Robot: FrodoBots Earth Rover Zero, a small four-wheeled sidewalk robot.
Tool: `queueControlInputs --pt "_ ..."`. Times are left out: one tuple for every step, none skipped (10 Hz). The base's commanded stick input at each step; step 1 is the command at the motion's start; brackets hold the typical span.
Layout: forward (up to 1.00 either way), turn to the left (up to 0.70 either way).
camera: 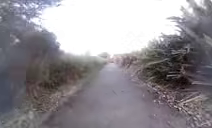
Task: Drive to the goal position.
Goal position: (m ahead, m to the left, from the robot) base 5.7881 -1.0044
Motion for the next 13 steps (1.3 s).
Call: queueControlInputs --pt "0.7 0.0" --pt "0.7 0.0" --pt "0.7 0.0" --pt "0.7 0.0" --pt "0.7 0.0" --pt "0.7 0.0" --pt "0.7 0.0" --pt "0.7 0.0" --pt "0.7 0.0" --pt "0.7 0.0" --pt "0.7 0.0" --pt "0.7 -0.35" --pt "0.7 -0.35"
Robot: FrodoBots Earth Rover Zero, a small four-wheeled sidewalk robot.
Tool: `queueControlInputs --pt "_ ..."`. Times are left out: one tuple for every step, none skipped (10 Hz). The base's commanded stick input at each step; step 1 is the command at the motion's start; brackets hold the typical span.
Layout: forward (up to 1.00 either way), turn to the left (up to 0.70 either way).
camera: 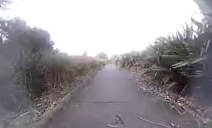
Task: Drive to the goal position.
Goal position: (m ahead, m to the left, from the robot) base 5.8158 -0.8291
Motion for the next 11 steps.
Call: queueControlInputs --pt "0.7 -0.35" --pt "0.7 -0.35" --pt "0.7 -0.35" --pt "0.7 -0.35" --pt "0.7 -0.35" --pt "0.7 -0.35" --pt "0.7 -0.35" --pt "0.7 0.0" --pt "0.7 0.0" --pt "0.7 0.0" --pt "0.7 0.0"
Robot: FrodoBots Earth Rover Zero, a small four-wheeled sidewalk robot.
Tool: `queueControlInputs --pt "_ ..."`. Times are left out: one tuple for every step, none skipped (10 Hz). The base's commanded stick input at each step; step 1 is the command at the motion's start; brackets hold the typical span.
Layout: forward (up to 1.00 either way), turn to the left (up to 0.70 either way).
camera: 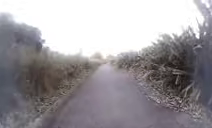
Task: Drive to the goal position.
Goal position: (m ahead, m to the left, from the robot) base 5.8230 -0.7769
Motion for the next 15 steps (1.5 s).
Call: queueControlInputs --pt "0.7 0.0" --pt "0.7 0.0" --pt "0.7 0.0" --pt "0.7 0.0" --pt "0.7 0.0" --pt "0.7 0.0" --pt "0.7 0.0" --pt "0.7 0.0" --pt "0.7 0.0" --pt "0.7 0.0" --pt "0.7 0.0" --pt "0.7 -0.04" --pt "0.7 -0.16" --pt "0.7 -0.29" --pt "0.7 -0.35"
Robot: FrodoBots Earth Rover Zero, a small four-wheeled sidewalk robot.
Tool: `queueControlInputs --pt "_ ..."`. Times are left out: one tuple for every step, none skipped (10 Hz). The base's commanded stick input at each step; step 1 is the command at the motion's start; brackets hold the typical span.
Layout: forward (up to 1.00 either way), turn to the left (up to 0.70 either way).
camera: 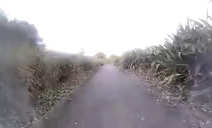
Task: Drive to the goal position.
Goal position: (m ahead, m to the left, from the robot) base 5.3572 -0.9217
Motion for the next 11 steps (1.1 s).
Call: queueControlInputs --pt "0.7 -0.35" --pt "0.7 -0.35" --pt "0.7 -0.35" --pt "0.7 -0.35" --pt "0.7 -0.35" --pt "0.7 -0.35" --pt "0.7 -0.35" --pt "0.7 -0.35" --pt "0.7 -0.35" --pt "0.7 -0.34" --pt "0.7 0.0"
